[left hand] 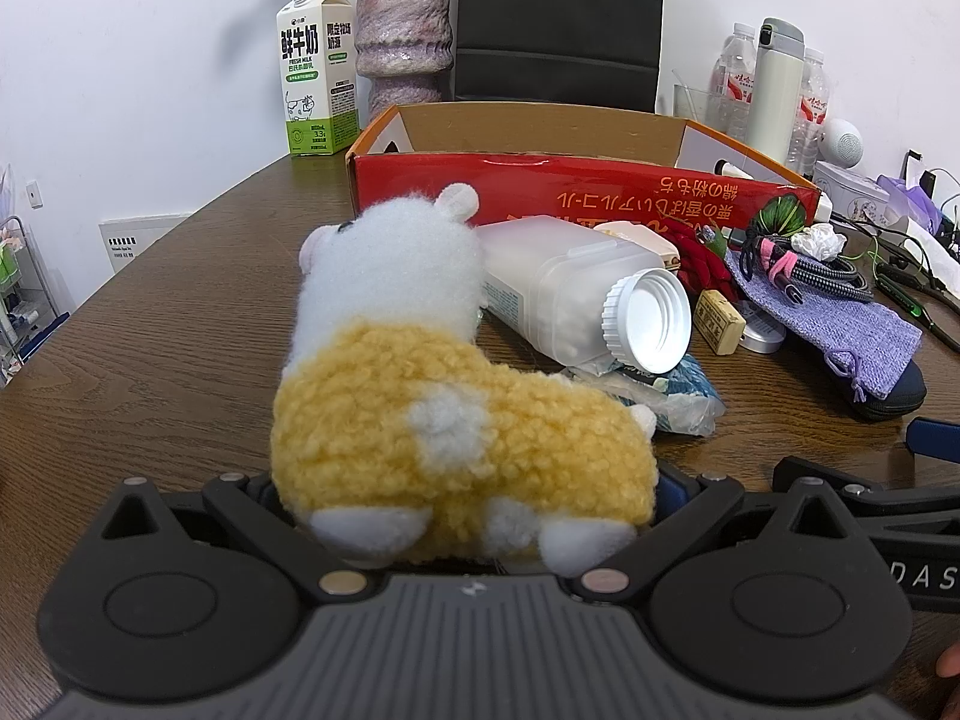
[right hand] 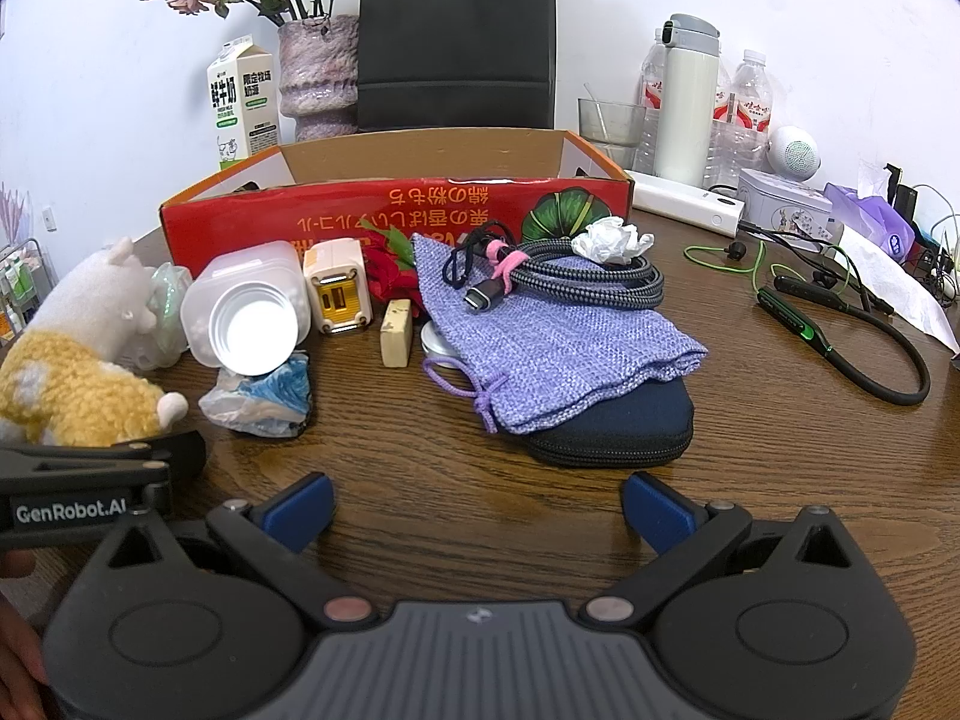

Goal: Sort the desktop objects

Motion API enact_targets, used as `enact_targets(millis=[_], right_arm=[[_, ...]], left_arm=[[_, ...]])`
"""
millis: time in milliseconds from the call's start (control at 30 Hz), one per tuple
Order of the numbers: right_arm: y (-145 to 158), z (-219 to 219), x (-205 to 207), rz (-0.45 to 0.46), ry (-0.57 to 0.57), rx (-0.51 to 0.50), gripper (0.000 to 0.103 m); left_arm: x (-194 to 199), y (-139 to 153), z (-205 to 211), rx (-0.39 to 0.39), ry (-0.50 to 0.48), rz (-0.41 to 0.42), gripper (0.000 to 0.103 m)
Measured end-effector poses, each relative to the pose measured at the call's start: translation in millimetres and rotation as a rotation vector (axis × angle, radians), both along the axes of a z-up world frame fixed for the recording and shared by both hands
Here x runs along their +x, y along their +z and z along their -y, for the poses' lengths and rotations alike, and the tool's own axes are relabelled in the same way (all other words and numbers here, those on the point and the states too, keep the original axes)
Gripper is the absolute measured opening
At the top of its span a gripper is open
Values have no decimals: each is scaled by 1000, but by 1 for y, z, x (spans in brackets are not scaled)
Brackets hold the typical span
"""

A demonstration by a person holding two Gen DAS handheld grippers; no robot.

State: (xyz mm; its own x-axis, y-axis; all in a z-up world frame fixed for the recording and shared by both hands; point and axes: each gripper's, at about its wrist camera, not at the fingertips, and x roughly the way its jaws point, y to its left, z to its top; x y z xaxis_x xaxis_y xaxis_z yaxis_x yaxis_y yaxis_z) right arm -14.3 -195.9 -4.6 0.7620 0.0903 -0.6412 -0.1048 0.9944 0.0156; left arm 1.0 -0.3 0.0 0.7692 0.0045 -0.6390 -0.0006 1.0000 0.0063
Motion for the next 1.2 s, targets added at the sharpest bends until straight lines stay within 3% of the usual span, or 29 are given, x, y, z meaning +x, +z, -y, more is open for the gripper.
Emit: enact_targets(millis=[567,700,1000,1067,1200], right_arm=[[-2,1,1,0,4,-1,103],[-1,1,1,-9,18,-3,103],[2,10,-7,-59,99,-13,103],[4,13,-14,-72,100,-7,102],[18,23,-39,32,123,66,96]], left_arm=[[-1,0,3,6,1,2,103],[-2,4,0,18,-7,-30,103],[-32,10,-7,-40,-58,-62,103],[-46,16,-7,-31,-80,-33,103],[-69,36,-9,-40,-152,66,103]])
